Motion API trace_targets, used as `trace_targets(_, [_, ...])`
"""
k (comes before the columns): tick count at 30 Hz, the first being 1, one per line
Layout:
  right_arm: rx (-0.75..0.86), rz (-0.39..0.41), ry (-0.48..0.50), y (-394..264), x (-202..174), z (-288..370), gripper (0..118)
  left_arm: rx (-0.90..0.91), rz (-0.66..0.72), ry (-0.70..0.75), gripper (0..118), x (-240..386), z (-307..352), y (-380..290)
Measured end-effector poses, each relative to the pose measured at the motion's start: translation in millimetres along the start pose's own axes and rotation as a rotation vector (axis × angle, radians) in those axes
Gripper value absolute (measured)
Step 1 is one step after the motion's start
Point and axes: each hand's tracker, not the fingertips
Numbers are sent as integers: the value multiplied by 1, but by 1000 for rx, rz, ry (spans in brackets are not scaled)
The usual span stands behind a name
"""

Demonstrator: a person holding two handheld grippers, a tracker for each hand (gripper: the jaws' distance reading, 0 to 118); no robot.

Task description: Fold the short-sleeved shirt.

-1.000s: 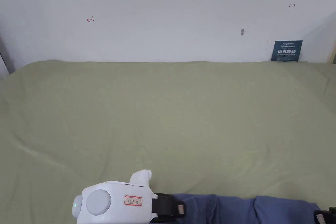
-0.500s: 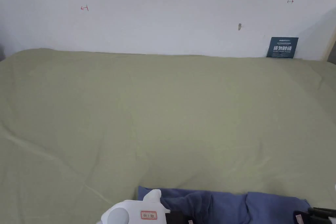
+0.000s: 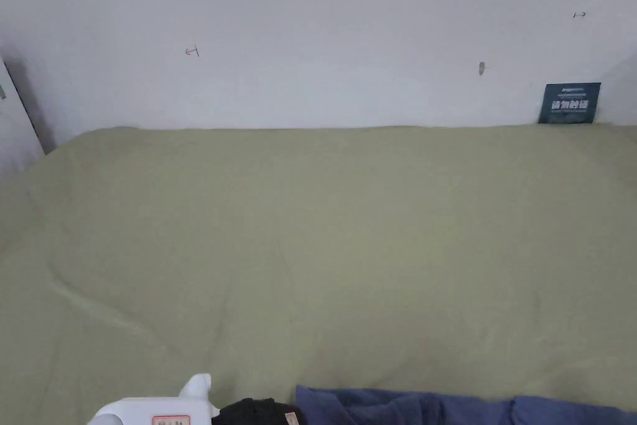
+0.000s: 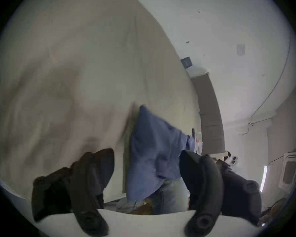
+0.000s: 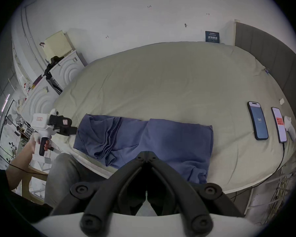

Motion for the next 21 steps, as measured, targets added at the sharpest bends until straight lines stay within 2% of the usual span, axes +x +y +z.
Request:
trace_targets(2, [-3,2,-1,0,-1,-2,0,-73,-12,-4,87,0,-23,-6])
trace_targets(3, [-4,3,0,0,-1,-3,0,-49,-25,-27,87,4,-28,-8])
trace_targets(5, [-2,-4,6,0,0,-3,0,-17,-31,-56,77,4,-37,-2])
trace_targets(6, [-2,-9,9,0,1,-4,0,-8,-19,-47,59,7,-42,-1])
trace_targets(7, [-3,-10,7,-1,3,-5,0,7,-21,-12,15,9,-46,0])
trace_targets(8, [-4,-9,3,-1,4,-6,0,33,-59,83,11,17,-47,-5])
trace_targets(9, [-6,-7,-4,-1,5,-6,0,46,-86,101,11,18,-49,-7])
trace_targets(12, [-6,-13,-12,-1,9,-5,0,40,-52,50,11,22,-39,-8])
trace_targets(16, [-4,-19,-28,4,9,-2,0,172,-9,32,11,24,7,5])
trace_targets(21, [11,-11,-37,16,10,0,0,313,-15,175,11,12,104,24])
